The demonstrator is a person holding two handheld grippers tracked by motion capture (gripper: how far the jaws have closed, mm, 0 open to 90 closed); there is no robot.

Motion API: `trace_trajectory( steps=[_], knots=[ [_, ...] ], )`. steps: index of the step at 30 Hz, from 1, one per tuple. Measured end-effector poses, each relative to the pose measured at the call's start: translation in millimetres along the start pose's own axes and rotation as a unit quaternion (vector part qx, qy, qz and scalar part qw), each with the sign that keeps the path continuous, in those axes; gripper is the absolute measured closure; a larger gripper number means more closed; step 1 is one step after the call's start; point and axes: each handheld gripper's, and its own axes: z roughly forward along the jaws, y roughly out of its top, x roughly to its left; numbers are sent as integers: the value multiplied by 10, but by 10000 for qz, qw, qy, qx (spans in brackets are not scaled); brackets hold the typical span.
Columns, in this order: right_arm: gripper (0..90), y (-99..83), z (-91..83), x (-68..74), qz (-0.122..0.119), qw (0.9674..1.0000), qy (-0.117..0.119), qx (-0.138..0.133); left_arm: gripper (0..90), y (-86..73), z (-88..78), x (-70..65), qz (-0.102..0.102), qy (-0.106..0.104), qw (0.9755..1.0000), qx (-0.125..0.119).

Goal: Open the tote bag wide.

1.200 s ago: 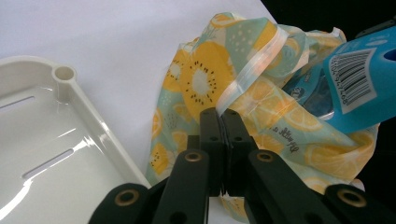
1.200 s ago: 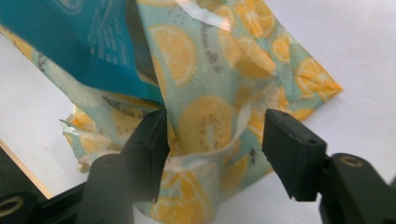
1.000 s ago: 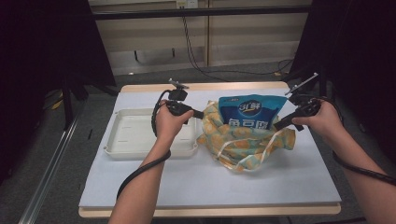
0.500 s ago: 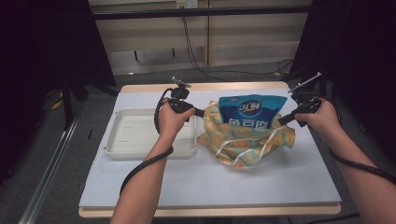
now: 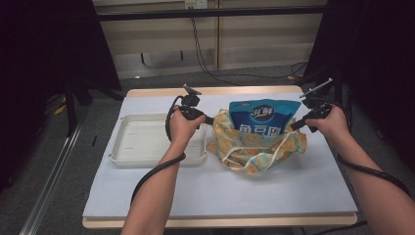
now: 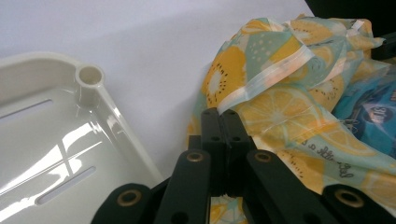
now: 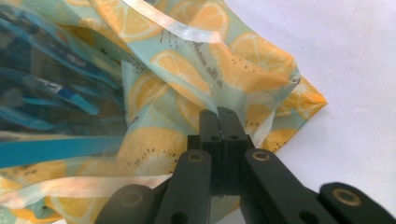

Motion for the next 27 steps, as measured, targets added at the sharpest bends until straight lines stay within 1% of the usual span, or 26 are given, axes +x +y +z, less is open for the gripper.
trace_trajectory(
  steps=[1,2,4,5,6,7,8,9,10,11,12,13,14,15,16,17,18,20,21,22,23,24,25,26,27],
  knots=[
    [900,-2,14,-4,26,10000,-19,12,900,-2,7,26,20,-10,10000,53],
    [900,-3,28,-9,49,10000,-4,1,900,-6,16,33,-9,-23,10000,59],
    [900,-6,42,-26,47,10000,5,35,900,-16,29,51,-32,20,9999,123],
    [900,-14,54,-34,62,10000,24,-17,900,-19,39,49,-57,32,9999,84],
    [900,-14,55,-31,70,10000,25,33,900,-24,39,53,-49,24,9999,96],
    [900,-21,62,-30,52,10000,17,41,900,-28,31,58,-1,9,9999,126],
    [900,-27,62,-21,84,10000,16,31,900,-33,15,57,56,-12,9998,174],
    [900,-34,59,-15,70,10000,56,4,888,-40,17,36,-38,5,10000,88],
    [900,-39,53,-11,57,10000,26,8,855,-47,0,19,-7,-30,10000,35],
    [900,-47,41,-7,-18,10000,32,-3,818,-52,-25,3,72,-27,10000,24],
    [884,-55,26,14,-6,10000,31,-5,787,-54,-46,4,223,-49,9997,67],
    [870,-60,14,18,-57,10000,29,-30,755,-63,-68,-29,238,-88,9997,58],
    [854,-67,-6,31,-90,9999,38,-110,730,-69,-85,-58,254,-91,9996,16],
    [822,-73,-31,45,-77,9999,-3,-69,706,-74,-97,-79,272,-84,9996,-26],
    [807,-79,-38,47,-108,9999,16,-101,675,-79,-118,-112,316,-93,9994,-77],
    [799,-89,-62,62,-108,9999,-21,-81,630,-82,-144,-137,387,-119,9992,-73],
    [792,-97,-75,72,-140,9999,19,-69,601,-85,-173,-146,533,-146,9985,-45],
    [750,-113,-104,84,-187,9998,27,-111,520,-102,-207,-179,668,-163,9976,-42],
    [733,-118,-120,100,-126,9999,37,-85,511,-111,-225,-196,719,-187,9972,-12],
    [713,-124,-135,107,-174,9998,30,-105,504,-122,-250,-206,771,-208,9968,-29],
    [678,-133,-152,123,-155,9998,23,-112,492,-140,-276,-231,844,-212,9962,-55],
    [640,-144,-174,138,-153,9998,-36,-127,474,-156,-295,-252,911,-181,9957,-44],
    [612,-154,-185,152,-146,9998,-40,-129,458,-172,-308,-273,983,-219,9949,-48],
    [594,-162,-196,160,-193,9998,-37,-87,442,-189,-316,-297,1047,-274,9941,-23],
    [571,-177,-202,172,-182,9998,-64,-89,419,-206,-318,-319,1077,-291,9938,-33]
  ],
)
